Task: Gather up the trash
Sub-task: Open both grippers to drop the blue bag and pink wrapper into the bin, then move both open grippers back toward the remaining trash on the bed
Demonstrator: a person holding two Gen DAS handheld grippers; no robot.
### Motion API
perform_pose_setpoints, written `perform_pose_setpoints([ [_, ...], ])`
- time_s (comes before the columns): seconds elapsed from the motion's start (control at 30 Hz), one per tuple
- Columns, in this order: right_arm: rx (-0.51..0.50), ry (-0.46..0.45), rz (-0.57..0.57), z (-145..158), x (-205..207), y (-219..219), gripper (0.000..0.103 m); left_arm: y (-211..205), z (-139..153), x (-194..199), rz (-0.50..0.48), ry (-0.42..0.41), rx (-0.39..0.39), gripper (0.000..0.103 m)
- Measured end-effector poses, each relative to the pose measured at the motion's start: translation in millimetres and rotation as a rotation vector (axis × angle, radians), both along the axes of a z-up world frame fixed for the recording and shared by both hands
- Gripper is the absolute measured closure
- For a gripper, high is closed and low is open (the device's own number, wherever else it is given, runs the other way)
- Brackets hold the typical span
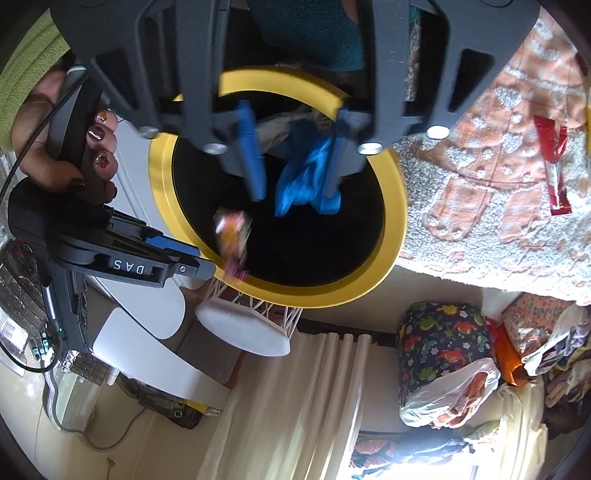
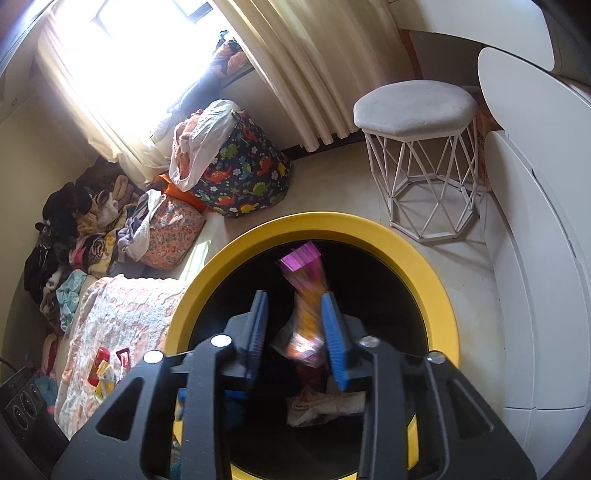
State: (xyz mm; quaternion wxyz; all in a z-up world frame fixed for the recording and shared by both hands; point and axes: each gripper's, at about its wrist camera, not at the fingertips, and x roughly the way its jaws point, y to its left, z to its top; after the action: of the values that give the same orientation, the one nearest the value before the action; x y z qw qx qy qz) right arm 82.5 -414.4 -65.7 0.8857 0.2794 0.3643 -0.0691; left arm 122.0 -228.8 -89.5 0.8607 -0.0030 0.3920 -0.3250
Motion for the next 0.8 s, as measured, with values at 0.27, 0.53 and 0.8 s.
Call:
perform_pose_setpoints([
  [0.27, -0.019, -0.022, 0.016, 7.3, -0.4, 10.0, 0.053, 25.5, 12.5, -4.8, 0.119, -0.032, -0.01, 0.016],
  [0.53, -0.06, -0.115, 0.07, 30.9, -1.2, 36.7, 0.038, 53.8, 28.0, -7.2, 0.223, -0.073, 0.034, 0.011],
  [0.8, -0.11, -0.186, 0.139, 53.8, -4.7, 69.2, 0.037, 82.9, 44.2, -14.2, 0.293, -0.137, 0.04, 0.011],
])
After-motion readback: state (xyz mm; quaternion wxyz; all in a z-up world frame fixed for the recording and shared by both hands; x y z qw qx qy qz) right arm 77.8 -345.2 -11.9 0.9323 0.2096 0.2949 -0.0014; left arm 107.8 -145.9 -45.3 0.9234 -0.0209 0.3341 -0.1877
